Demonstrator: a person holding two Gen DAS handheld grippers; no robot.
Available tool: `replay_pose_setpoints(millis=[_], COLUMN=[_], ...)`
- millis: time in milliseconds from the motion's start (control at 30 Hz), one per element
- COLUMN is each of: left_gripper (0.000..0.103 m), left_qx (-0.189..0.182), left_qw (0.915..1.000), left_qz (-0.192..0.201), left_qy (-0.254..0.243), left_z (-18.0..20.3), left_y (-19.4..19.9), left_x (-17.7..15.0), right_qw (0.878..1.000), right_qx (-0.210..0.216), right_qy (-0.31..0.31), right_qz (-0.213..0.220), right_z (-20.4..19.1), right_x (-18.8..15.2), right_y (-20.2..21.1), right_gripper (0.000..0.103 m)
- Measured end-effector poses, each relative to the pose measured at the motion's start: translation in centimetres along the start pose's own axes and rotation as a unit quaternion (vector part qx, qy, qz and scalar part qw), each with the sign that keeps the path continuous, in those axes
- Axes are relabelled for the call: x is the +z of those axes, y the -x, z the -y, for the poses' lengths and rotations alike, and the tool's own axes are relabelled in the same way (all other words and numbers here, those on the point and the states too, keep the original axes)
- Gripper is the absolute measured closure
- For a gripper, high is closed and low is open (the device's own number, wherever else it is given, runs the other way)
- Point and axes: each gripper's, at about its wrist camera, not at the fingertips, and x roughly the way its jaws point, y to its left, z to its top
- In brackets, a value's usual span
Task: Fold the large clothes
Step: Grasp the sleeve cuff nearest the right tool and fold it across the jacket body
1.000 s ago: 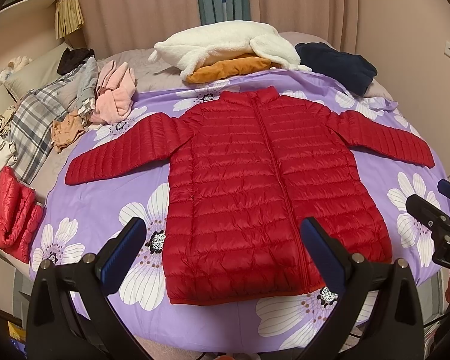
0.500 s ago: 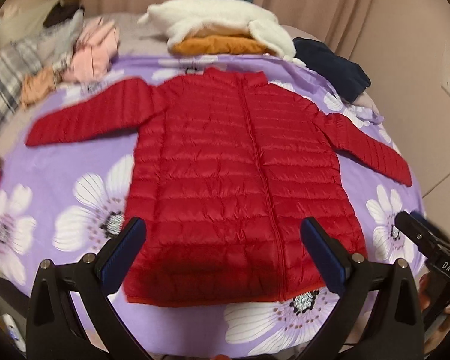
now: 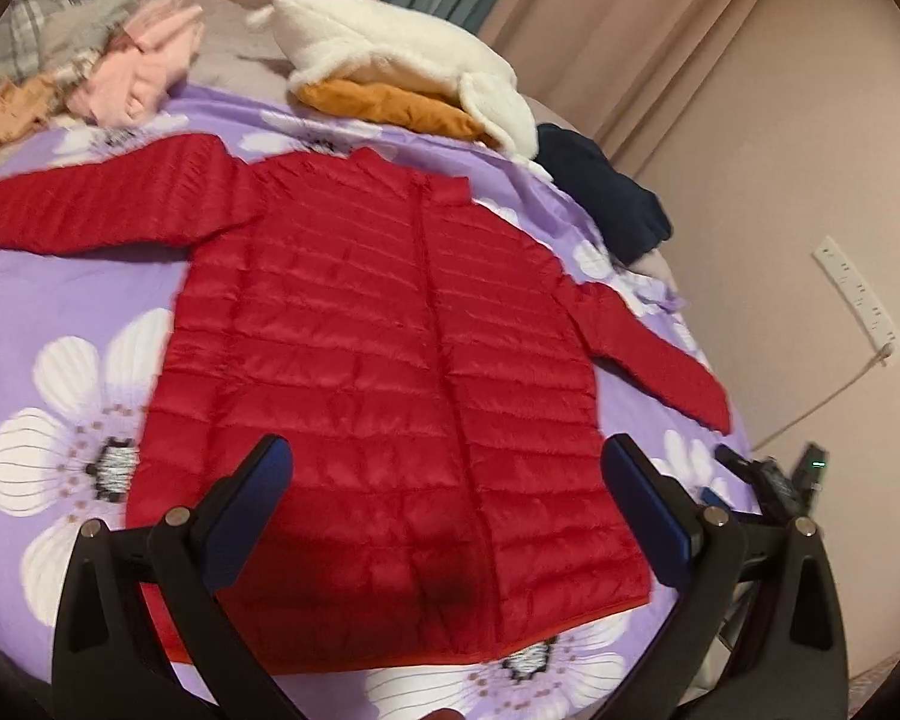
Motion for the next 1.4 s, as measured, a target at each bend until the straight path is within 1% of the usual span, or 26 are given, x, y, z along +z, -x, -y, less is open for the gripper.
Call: replay_pose_setpoints(millis=[33,67,133,200,267,333,433,500,633,667,733,800,833,867,900,933,967,1033,1133,1167,1200,1233,1267,1300,1333,1400], left_gripper=[0.0,0.0,0.0,0.0,0.0,0.0,0.0,0.0,0.0,0.0,0.0,0.0,0.0,0.0,0.0,0.0,0.0,0.0,0.0,0.0,0.0,0.0,0.0,0.0,0.0,0.0], left_qx=[-0.016,-0.028,-0.05,-0.053,-0.037,-0.017,-0.011,0.001,-0.002,-0.003,-0.013,-0.026,-0.032,-0.031,-0.029,-0.027,-0.022,-0.014,-0.012,-0.013,-0.016,-0.019,-0.02,-0.014,0.004,0.046], left_qw=[0.9998,0.9994,0.9986,0.9982,0.9986,0.9992,0.9993,0.9994,0.9982,0.9979,0.9969,0.9959,0.9958,0.9961,0.9964,0.9967,0.9969,0.997,0.9974,0.9977,0.9983,0.999,0.9992,0.9996,0.9998,0.9984], left_qz=[-0.004,-0.007,0.011,0.027,0.035,0.03,0.032,0.031,0.051,0.056,0.069,0.076,0.071,0.066,0.055,0.041,0.028,0.015,0.0,0.002,0.007,0.009,0.01,0.006,0.009,0.018], left_qy=[0.011,0.019,0.014,0.001,-0.014,-0.02,-0.018,-0.018,-0.031,-0.033,-0.037,-0.042,-0.048,-0.051,-0.056,-0.065,-0.07,-0.074,-0.071,-0.066,-0.056,-0.039,-0.032,-0.024,-0.019,-0.027], left_z=[-0.1,-0.2,-0.1,0.3,0.9,1.2,1.2,1.3,2.0,2.2,2.5,2.9,3.0,3.2,3.3,3.4,3.4,3.2,2.4,2.1,1.6,0.9,0.7,0.2,-0.3,-0.7], left_y=[-0.3,-0.5,-1.0,-1.4,-2.0,-2.7,-3.5,-4.1,-4.2,-4.1,-3.8,-3.6,-3.5,-3.7,-3.9,-4.3,-4.7,-5.3,-5.8,-5.8,-5.6,-5.4,-5.4,-5.3,-5.2,-4.8], left_x=[0.4,0.7,1.4,2.2,2.8,3.4,4.1,4.6,5.4,5.7,6.1,6.3,6.4,6.5,6.5,6.5,6.4,6.2,6.0,6.0,6.0,6.1,6.1,6.1,6.1,6.1], right_qw=[1.0,1.0,0.998,0.995,0.991,0.987,0.979,0.971,0.957,0.953,0.95,0.951,0.953,0.954,0.956,0.956,0.958,0.963,0.976,0.979,0.98,0.98,0.979,0.977,0.974,0.971], right_qx=[-0.003,0.004,0.007,0.012,0.028,0.026,0.047,0.068,0.085,0.09,0.09,0.066,0.059,0.05,0.041,0.039,0.033,0.025,0.012,0.009,0.002,0.001,0.0,0.0,0.004,0.012], right_qy=[-0.016,-0.022,-0.044,-0.08,-0.103,-0.125,-0.16,-0.181,-0.22,-0.231,-0.24,-0.25,-0.249,-0.247,-0.247,-0.245,-0.237,-0.206,-0.104,-0.058,-0.021,0.025,0.058,0.086,0.12,0.157], right_qz=[0.003,0.015,0.04,0.059,0.078,0.095,0.118,0.139,0.169,0.177,0.181,0.168,0.163,0.159,0.156,0.156,0.161,0.174,0.191,0.194,0.196,0.198,0.198,0.196,0.191,0.182], right_z=[1.0,1.8,3.8,5.5,6.5,7.6,8.5,9.3,11.1,11.3,11.6,11.9,12.1,12.4,12.5,12.6,12.5,11.4,6.5,3.8,1.9,-1.1,-3.3,-5.3,-8.0,-11.3], right_x=[0.7,1.4,3.0,4.7,6.4,8.0,9.5,10.6,11.6,11.9,12.0,12.1,12.1,11.9,11.7,11.5,11.5,11.5,12.5,12.8,12.9,12.7,12.4,12.1,11.5,10.7], right_y=[-0.3,-0.7,-1.3,-1.8,-2.4,-2.9,-3.7,-4.0,-4.1,-4.3,-4.5,-4.9,-5.0,-4.9,-5.0,-4.6,-4.1,-2.7,-0.6,0.0,0.4,0.9,1.0,1.1,1.1,0.5], right_gripper=[0.001,0.001,0.001,0.001,0.001,0.001,0.001,0.001,0.001,0.007,0.021,0.052,0.059,0.071,0.077,0.08,0.085,0.088,0.088,0.088,0.088,0.088,0.088,0.088,0.088,0.088])
